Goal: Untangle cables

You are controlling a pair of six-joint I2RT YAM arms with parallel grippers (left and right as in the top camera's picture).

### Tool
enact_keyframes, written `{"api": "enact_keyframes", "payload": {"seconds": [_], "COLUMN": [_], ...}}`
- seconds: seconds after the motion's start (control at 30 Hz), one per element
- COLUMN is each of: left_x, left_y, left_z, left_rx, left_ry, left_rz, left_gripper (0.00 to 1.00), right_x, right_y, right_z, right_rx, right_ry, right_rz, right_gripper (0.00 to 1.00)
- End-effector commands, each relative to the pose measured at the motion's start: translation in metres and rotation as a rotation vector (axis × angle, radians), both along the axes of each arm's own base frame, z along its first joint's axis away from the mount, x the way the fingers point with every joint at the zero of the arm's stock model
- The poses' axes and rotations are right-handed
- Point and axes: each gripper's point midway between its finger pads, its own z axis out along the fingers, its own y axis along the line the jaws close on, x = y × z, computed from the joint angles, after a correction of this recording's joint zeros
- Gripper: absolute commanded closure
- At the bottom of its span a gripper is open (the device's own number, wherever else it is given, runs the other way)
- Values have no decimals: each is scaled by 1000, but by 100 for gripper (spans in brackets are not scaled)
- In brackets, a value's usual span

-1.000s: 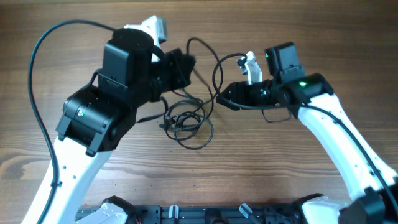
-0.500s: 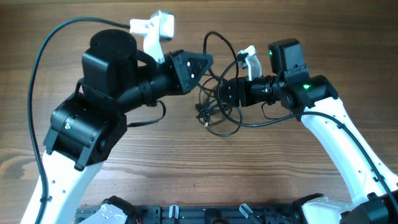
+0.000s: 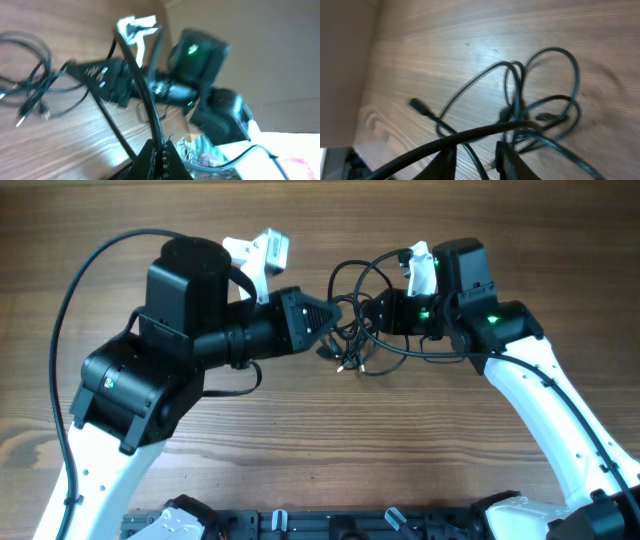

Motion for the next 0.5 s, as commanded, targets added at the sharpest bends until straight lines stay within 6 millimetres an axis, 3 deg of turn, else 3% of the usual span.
{"api": "enact_keyframes", "payload": {"seconds": [0.0, 0.1, 0.17, 0.33, 0.47], "left_x": [-19, -20, -17, -5, -6], "left_y": [5, 11, 18, 57, 61], "left_z": [-2, -12, -21, -60, -71], "left_rx": [41, 87, 134, 360, 399], "left_ry": [-26, -9, 7, 76, 115], "left_rz": [-74, -57, -20, 162, 168], "left_gripper": [96, 96, 91, 88, 83], "right_x": [0, -3, -10, -25, -36], "right_y": [9, 11, 15, 9, 5], "right_z": [14, 26, 48, 98, 123], "right_rx": [57, 82, 127, 209, 263], "right_ry": [-23, -52, -105, -184, -218], "right_rz": [36, 50, 75, 25, -2], "right_gripper": [96, 96, 96, 96, 96]}}
